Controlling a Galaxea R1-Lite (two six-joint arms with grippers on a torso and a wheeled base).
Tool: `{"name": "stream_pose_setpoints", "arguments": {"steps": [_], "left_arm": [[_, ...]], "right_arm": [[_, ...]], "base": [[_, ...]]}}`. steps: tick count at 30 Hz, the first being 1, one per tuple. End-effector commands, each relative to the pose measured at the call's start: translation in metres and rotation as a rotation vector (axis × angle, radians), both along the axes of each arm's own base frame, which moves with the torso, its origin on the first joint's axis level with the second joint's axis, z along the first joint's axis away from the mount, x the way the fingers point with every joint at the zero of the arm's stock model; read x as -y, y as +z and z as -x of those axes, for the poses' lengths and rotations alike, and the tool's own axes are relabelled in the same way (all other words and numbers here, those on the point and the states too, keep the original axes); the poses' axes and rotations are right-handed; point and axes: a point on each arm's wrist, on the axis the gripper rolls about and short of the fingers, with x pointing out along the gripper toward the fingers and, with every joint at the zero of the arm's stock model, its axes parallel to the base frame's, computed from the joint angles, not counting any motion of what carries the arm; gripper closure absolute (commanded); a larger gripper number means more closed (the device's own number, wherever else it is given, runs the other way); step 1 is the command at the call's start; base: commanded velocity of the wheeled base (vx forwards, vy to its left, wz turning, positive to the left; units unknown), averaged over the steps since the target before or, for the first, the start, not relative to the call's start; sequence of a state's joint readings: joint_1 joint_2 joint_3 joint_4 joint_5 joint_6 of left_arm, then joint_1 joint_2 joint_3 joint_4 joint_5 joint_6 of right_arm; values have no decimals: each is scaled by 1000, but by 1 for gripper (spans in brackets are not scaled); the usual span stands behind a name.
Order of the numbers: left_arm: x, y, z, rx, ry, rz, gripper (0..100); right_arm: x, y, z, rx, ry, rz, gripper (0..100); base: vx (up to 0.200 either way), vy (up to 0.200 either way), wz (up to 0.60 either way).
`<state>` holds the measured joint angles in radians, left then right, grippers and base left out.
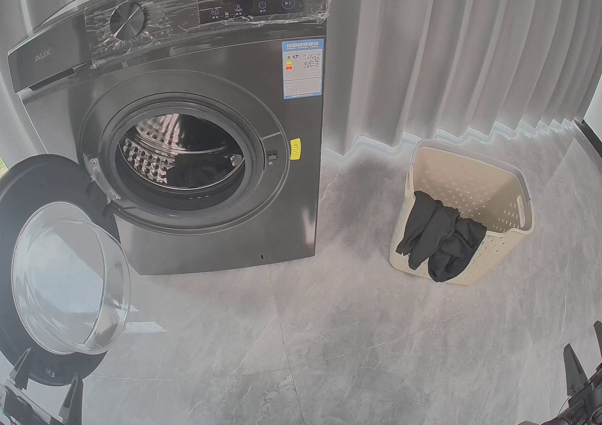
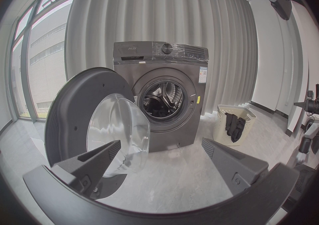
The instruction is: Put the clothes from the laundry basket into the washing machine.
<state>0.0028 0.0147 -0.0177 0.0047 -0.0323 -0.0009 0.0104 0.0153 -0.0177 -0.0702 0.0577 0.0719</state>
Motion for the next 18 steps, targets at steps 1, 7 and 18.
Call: {"name": "stream_pose_setpoints", "arguments": {"steps": [1,7,18], "left_arm": [[0,-5,0,-3,0,1,0],[0,-5,0,-3,0,2,0],[0,-5,0,-3,0,2,0]], "right_arm": [[0,-5,0,-4,1,0,0],[0,-5,0,-4,3,-2,0],[0,-5,0,-4,0,-6,0]], "base": [[0,0,0],[0,0,-600],[0,0,-164]]}}
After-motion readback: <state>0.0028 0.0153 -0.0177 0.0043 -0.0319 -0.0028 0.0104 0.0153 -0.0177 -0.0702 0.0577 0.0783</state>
